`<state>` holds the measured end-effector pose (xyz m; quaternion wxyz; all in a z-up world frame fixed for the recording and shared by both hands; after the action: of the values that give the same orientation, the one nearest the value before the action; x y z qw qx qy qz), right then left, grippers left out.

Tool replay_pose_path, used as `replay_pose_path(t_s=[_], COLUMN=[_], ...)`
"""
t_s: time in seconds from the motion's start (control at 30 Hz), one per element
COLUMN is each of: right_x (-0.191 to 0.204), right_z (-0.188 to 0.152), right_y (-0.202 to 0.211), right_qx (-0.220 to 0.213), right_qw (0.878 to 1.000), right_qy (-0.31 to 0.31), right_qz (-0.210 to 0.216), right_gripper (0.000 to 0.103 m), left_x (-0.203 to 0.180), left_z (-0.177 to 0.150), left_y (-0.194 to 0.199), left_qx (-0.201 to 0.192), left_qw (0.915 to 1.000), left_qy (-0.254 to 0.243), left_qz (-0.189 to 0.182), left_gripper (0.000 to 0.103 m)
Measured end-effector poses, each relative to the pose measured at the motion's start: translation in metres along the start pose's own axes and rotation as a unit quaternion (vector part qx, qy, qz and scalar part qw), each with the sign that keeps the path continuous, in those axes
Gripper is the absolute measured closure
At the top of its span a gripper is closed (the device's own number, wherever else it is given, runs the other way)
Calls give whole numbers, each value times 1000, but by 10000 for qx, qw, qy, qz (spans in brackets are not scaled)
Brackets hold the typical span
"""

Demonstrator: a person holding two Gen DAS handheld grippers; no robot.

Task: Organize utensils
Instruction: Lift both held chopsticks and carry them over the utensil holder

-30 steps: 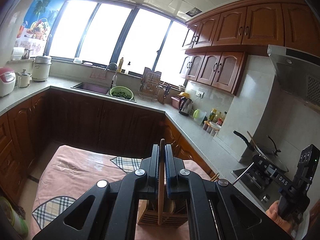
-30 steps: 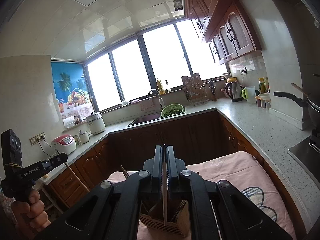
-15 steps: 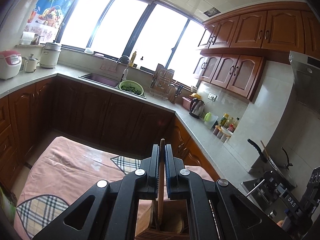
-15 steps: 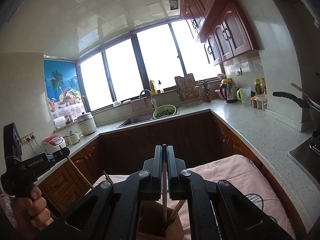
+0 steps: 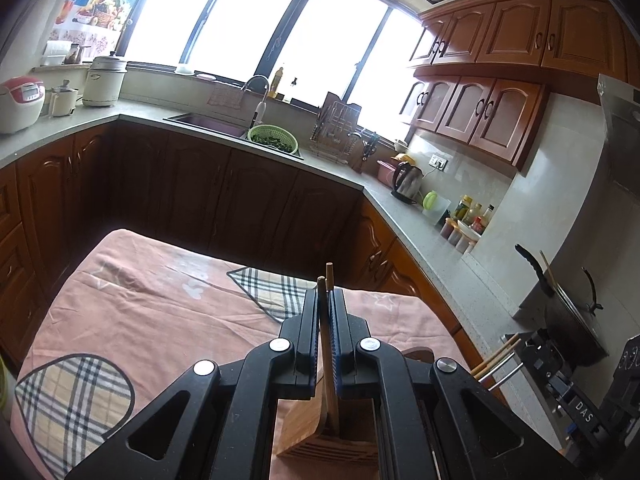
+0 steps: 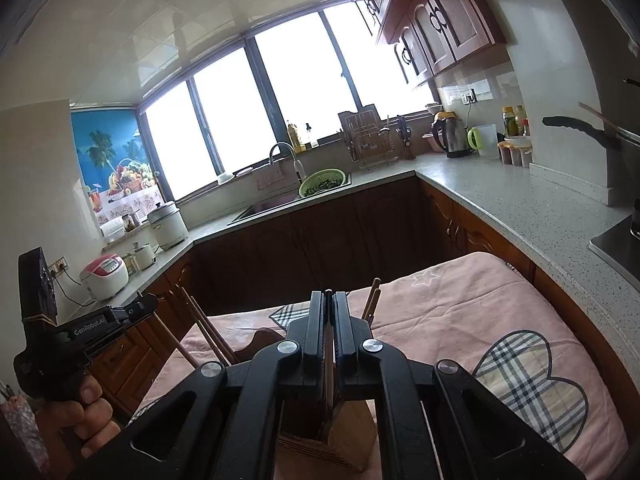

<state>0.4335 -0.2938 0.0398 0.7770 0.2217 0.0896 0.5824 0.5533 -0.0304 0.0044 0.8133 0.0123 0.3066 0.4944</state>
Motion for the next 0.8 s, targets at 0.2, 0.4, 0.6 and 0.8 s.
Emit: replay_pose_path(t_s=[0.2, 0.4, 0.6, 0.8], right_x=[0, -4, -5, -8], right_z=[-11, -13, -13, -14], right_y=[-9, -13, -15, -17], right_qx=[176, 238, 271, 311], right_qw=[9998, 9997, 9995, 9993], right_qy=[-37, -112, -155, -202], right_qz=[9, 6, 26, 18], right_gripper=[99, 99, 99, 99], left_x=[4, 5, 9, 8], left_z=[-3, -5, -10, -10], left_y=[-1, 1, 2, 0], left_qx=[50, 87, 147, 199], left_qw=[10000, 9999, 9999, 9998], left_qy=[-60, -30, -3, 6], left_qz=[-13, -85, -81, -69], left_gripper=[99, 99, 99, 99])
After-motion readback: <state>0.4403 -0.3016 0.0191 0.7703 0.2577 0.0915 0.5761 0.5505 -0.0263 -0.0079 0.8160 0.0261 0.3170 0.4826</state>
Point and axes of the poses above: each gripper's, at about its wrist camera, not at the fingertips, and y roughly against the way its jaws point, x to its left, z to its top, the point moved 9 cm from there along -y, roughly the way its jaws point, and after that the axes turned 14 degrees about -z, right-handed, at the moved point
